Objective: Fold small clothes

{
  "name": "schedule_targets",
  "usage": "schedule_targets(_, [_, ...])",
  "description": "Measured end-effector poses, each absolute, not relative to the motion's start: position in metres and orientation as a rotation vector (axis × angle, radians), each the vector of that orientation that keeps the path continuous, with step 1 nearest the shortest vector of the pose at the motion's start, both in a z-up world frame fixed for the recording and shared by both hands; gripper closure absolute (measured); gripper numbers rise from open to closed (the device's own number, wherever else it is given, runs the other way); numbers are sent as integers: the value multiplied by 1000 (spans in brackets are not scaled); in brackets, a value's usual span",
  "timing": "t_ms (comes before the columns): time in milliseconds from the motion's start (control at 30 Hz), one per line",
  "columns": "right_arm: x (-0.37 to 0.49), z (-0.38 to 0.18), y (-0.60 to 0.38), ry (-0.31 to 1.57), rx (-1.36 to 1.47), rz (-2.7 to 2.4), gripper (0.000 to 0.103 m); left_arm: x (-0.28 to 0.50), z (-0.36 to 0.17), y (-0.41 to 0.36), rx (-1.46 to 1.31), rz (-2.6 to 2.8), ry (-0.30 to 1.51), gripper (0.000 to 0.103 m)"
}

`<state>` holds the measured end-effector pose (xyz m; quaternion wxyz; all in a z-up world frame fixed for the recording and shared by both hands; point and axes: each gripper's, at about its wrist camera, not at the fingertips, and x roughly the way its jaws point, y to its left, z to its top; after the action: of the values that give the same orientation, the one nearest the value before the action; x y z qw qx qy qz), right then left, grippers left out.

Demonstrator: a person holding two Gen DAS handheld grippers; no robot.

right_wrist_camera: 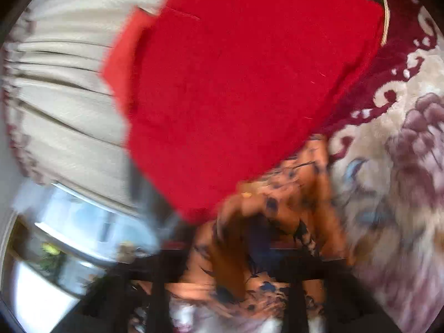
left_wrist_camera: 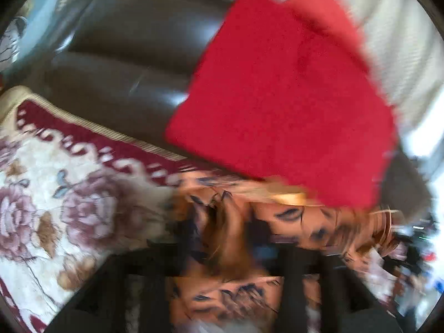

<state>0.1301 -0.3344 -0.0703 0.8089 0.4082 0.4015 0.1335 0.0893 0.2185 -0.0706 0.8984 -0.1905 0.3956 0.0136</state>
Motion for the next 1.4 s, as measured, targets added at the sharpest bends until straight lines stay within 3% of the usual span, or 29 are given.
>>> schedule_targets(67, [124, -89, -331, 887, 880, 221, 14, 95, -94, 224, -376, 92, 904, 38])
schedule_targets(233, [37, -89, -318, 808, 813, 223, 14, 18, -103, 244, -437, 122, 818, 37])
schedule_targets(333, [0, -103, -315, 866, 851, 210, 14, -9, -115, 248, -493, 102, 845, 37])
schedule_targets(467, [5, -114, -301, 918, 856, 212, 14, -5, -136, 227, -517, 59, 895, 37])
schedule_targets(633, [35, -117, -293, 908, 985, 128, 16, 28, -154, 206, -510, 119, 951, 27])
schedule_targets(667, [38, -119, -293, 912, 1034, 137, 28, 33, -154, 204, -507, 137, 947, 27])
schedule_targets(700, [43, -121, -290, 931, 1071, 144, 58, 37, -153, 203, -497, 149, 955, 27])
schedule_targets(733, [46, -122, -291, 948, 1077, 128, 70, 42, -151, 202, -481, 163, 964, 46])
schedule_targets(767, [53, -122, -290, 952, 1061, 111, 74, 48, -148, 201, -461, 166, 979, 64])
schedule_targets(800, [60, -123, -289, 957, 1035, 102, 85, 52, -146, 199, -447, 169, 1003, 73])
schedule_targets(833, [66, -127, -288, 980, 1032, 90, 90, 56, -142, 198, -446, 171, 1019, 86])
schedule_targets(900, [72, -110, -285, 965, 1002, 80, 93, 58, -120, 192, -405, 159, 1001, 87])
schedule_targets(1100, [16, -19, -282, 838, 884, 152, 94, 2, -47, 169, -288, 73, 817, 87])
schedule_targets(1233, [-34, -51, -286, 933, 802, 151, 86, -40, -89, 178, -317, 25, 916, 78])
schedule_targets(1267, [-40, -66, -289, 968, 780, 136, 72, -43, -105, 181, -322, 32, 953, 77])
schedule_targets(1300, [-47, -83, -295, 1015, 773, 114, 48, -48, -131, 190, -330, 78, 1027, 70])
schedule_targets(1333, [-55, -98, -298, 1049, 804, 102, 38, -53, -147, 200, -376, 80, 1067, 56])
schedule_targets(1400, [-68, -103, -309, 1019, 862, 142, 39, -64, -146, 222, -497, 55, 1017, 49])
